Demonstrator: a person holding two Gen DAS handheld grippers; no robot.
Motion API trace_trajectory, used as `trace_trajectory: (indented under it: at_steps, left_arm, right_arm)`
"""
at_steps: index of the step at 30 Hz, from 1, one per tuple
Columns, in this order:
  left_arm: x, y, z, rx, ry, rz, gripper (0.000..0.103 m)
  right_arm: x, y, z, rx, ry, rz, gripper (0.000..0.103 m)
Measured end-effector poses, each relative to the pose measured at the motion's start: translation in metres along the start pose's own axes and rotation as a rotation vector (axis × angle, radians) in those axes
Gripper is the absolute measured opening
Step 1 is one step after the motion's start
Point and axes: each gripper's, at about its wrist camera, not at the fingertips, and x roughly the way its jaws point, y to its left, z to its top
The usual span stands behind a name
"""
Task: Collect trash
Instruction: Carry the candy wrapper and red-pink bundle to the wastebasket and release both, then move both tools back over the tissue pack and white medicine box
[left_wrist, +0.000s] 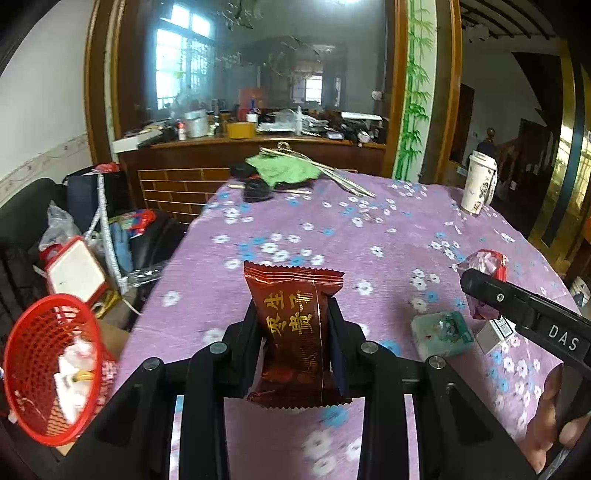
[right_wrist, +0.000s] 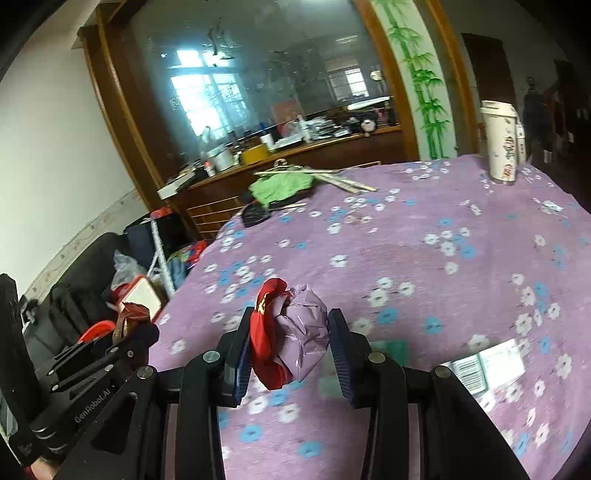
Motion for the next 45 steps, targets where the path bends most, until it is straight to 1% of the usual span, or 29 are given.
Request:
trace_trajectory:
  at_steps: [3,5,6,10,13,17,19,22,25,26,27,28,29,30,33,36,38,40,41,44,45]
  left_arm:
    - [-0.016,0.019,-0.002,-0.014,-0.010,0.011,0.031]
    - [-0.030,0.039,-0.006,-0.039,-0.020,0.019,0.031]
    - [-0.034,0.046,-0.007,-0.045,-0.024,0.026,0.031]
    - [-0.058,0.098,-0.018,-0.100,-0.034,0.067,0.031]
    - [-0.069,0.135,-0.029,-0.133,-0.035,0.117,0.031]
    - [-0.076,0.188,-0.046,-0.172,-0.010,0.185,0.031]
    - [-0.074,0.212,-0.053,-0.194,0.012,0.205,0.031]
    - [-0.070,0.237,-0.062,-0.221,0.037,0.217,0.032]
    - [-0.066,0.251,-0.066,-0.226,0.048,0.234,0.032]
    - [-0.066,0.253,-0.067,-0.230,0.047,0.239,0.033]
    - [-0.065,0.257,-0.067,-0.238,0.049,0.245,0.040]
    - [-0.064,0.261,-0.067,-0.248,0.049,0.250,0.047]
    - [-0.065,0.262,-0.068,-0.258,0.045,0.252,0.057]
    - [-0.067,0.266,-0.068,-0.274,0.034,0.251,0.058]
    - [-0.071,0.266,-0.066,-0.274,0.017,0.245,0.058]
    - [-0.071,0.260,-0.064,-0.262,0.017,0.242,0.059]
    - [-0.070,0.249,-0.061,-0.245,0.020,0.216,0.059]
    - [-0.070,0.234,-0.057,-0.222,0.015,0.199,0.059]
    - [-0.070,0.223,-0.054,-0.203,0.013,0.182,0.059]
    - [-0.067,0.189,-0.047,-0.143,0.016,0.136,0.060]
    - [-0.064,0.172,-0.043,-0.112,0.023,0.110,0.060]
  right_arm:
    - [0.000,0.021,-0.004,-0.016,0.023,0.037,0.042]
    - [0.002,0.036,-0.007,-0.033,0.048,0.065,0.042]
    - [0.005,0.048,-0.010,-0.048,0.063,0.083,0.042]
    - [0.013,0.095,-0.022,-0.105,0.117,0.152,0.042]
    - [0.026,0.138,-0.031,-0.140,0.170,0.233,0.042]
    - [0.043,0.182,-0.035,-0.164,0.224,0.320,0.042]
    - [0.055,0.209,-0.036,-0.176,0.253,0.360,0.043]
    - [0.066,0.238,-0.038,-0.188,0.273,0.389,0.044]
    - [0.085,0.269,-0.039,-0.205,0.303,0.417,0.044]
    - [0.090,0.277,-0.040,-0.207,0.309,0.423,0.044]
    - [0.095,0.285,-0.041,-0.206,0.310,0.436,0.045]
    - [0.101,0.291,-0.041,-0.205,0.312,0.451,0.054]
    - [0.106,0.295,-0.041,-0.205,0.318,0.455,0.060]
    - [0.111,0.299,-0.041,-0.200,0.321,0.438,0.060]
    - [0.111,0.293,-0.038,-0.184,0.309,0.439,0.060]
    - [0.101,0.276,-0.033,-0.194,0.276,0.400,0.060]
    - [0.094,0.259,-0.031,-0.188,0.262,0.377,0.060]
    - [0.084,0.232,-0.027,-0.162,0.238,0.319,0.060]
    - [0.080,0.223,-0.026,-0.153,0.232,0.307,0.060]
    - [0.059,0.174,-0.020,-0.120,0.186,0.201,0.060]
    - [0.052,0.161,-0.018,-0.113,0.170,0.180,0.060]
